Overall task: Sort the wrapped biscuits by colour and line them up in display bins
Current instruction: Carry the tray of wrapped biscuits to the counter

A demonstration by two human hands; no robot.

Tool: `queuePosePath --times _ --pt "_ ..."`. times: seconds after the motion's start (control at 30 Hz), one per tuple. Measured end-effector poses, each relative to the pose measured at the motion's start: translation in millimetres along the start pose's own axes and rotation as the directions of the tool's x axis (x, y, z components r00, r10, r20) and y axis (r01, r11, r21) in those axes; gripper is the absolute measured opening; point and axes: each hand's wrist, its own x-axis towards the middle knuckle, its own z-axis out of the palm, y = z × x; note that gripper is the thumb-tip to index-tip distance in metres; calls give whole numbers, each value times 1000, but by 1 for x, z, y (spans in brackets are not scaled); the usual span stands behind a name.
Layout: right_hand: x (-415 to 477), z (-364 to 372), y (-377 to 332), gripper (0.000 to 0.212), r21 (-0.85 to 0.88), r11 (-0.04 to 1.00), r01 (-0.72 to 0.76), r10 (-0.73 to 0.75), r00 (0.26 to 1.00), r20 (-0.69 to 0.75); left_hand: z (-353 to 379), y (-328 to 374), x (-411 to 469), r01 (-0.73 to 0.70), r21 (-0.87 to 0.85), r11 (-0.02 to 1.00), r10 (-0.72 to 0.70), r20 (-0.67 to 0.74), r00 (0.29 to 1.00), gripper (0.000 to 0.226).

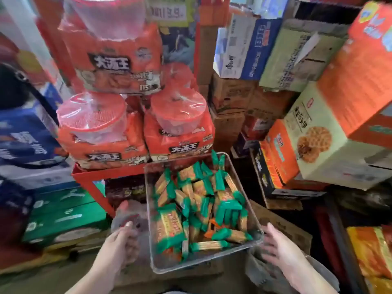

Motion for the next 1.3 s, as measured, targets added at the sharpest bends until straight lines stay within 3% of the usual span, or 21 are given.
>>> queuePosePath --times 0.13,0.3,0.43,0.63,0.93,1.07,1.3 --pt "13 37 -37 24 -102 986 130 -132 991 -15 19 17 25 -12 62 998 5 116 993 77" --pt "45 46 -47 44 -294 940 173 -188 982 -23 45 22 33 -74 164 984 61 85 995 56" --pt "51 51 -58 29 -326 909 260 -268 963 22 50 17 29 -190 242 952 190 23 981 27" --pt "58 46 -67 32 -339 852 399 -370 917 150 55 28 13 -209 337 918 239 -49 970 32" --pt "77 31 -70 38 -316 742 591 -462 793 397 40 12 -64 -192 163 968 224 -206 953 27" --pt "65 53 -72 36 -296 686 665 -456 710 537 32 -26 -113 -128 121 984 167 -412 896 34" --pt "8 149 -67 31 -276 515 812 -373 502 781 -28 -86 -165 -51 74 996 89 -712 696 40"
